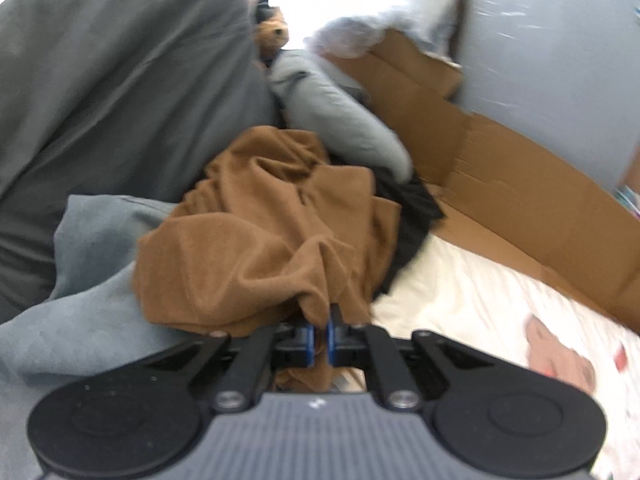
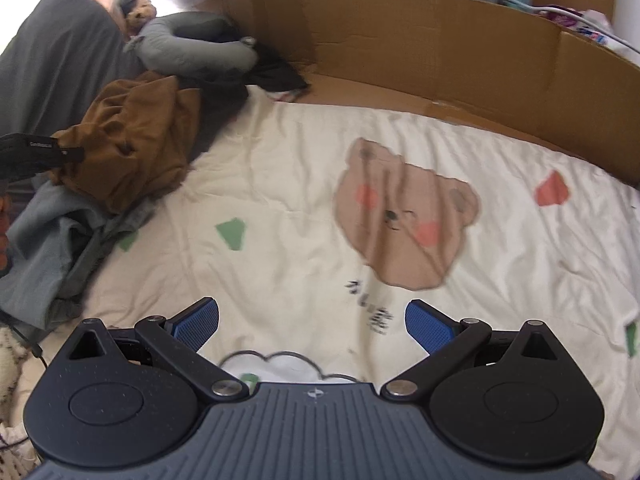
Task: Fold clothes
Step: 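Grasp the brown garment in the pile with the left gripper, then grasp the brown garment with the right gripper while the left gripper holds it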
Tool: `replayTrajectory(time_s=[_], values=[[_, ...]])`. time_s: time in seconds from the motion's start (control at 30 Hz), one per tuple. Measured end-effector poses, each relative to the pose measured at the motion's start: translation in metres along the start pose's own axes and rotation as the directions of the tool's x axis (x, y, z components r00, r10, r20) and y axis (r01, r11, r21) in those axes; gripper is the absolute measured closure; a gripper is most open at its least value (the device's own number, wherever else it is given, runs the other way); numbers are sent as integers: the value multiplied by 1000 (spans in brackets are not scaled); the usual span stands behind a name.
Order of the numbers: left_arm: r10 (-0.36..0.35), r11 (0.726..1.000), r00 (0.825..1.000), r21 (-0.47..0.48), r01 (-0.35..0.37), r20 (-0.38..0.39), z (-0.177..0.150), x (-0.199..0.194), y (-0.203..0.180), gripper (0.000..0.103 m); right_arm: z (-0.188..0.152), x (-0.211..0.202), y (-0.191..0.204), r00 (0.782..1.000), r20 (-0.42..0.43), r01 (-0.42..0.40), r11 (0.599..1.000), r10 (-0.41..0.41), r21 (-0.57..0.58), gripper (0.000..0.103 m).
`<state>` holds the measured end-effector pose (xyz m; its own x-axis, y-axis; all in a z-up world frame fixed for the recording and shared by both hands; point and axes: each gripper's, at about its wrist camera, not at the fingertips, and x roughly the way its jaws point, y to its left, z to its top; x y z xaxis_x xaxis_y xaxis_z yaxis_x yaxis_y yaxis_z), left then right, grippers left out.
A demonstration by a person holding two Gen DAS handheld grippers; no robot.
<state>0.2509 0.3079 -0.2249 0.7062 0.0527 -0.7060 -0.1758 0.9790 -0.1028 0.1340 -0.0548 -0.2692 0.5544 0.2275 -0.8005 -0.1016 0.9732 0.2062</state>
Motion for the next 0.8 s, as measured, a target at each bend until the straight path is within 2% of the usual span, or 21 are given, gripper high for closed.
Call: replayTrajectory(time_s=[0.13,0.3,0.6,0.8], values=[[-60,997,998,47,61,-9,-8,-18,-16,98,4,6,22,998,20,-52,998,53,-44,0],[-106,991,994,87,105,6,-15,-37,-34,98,9,17,46,993,35,-108,993,109,-39,0],[-192,973,980,120,196,-43,-37,-57,-55,100,17,31,83,980,57,-182,976,190,-116,1],[-243,964,968,92,248,-59,-43,-71,-56,101,32,38,103,966,112,-206,953,234,-221,2]])
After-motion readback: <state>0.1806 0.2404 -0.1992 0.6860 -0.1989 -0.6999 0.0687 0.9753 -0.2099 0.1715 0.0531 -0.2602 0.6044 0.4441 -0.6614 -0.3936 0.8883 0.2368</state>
